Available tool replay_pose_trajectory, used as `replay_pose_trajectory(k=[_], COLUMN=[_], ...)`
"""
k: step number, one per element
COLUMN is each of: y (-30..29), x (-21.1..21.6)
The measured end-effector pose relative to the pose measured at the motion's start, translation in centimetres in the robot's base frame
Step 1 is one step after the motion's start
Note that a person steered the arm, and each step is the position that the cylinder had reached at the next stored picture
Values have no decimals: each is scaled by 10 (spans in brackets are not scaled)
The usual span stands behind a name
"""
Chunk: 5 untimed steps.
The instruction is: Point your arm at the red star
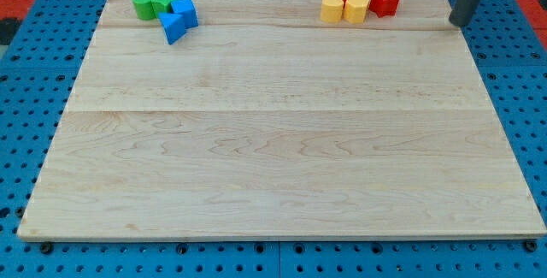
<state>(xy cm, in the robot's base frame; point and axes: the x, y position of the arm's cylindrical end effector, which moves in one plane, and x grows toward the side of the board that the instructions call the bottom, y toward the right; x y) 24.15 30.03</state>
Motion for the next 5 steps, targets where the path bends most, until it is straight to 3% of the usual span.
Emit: replay_pose_trajectory(k=[1, 2, 5], y=[-30, -68, -88], x=[-39, -42, -43])
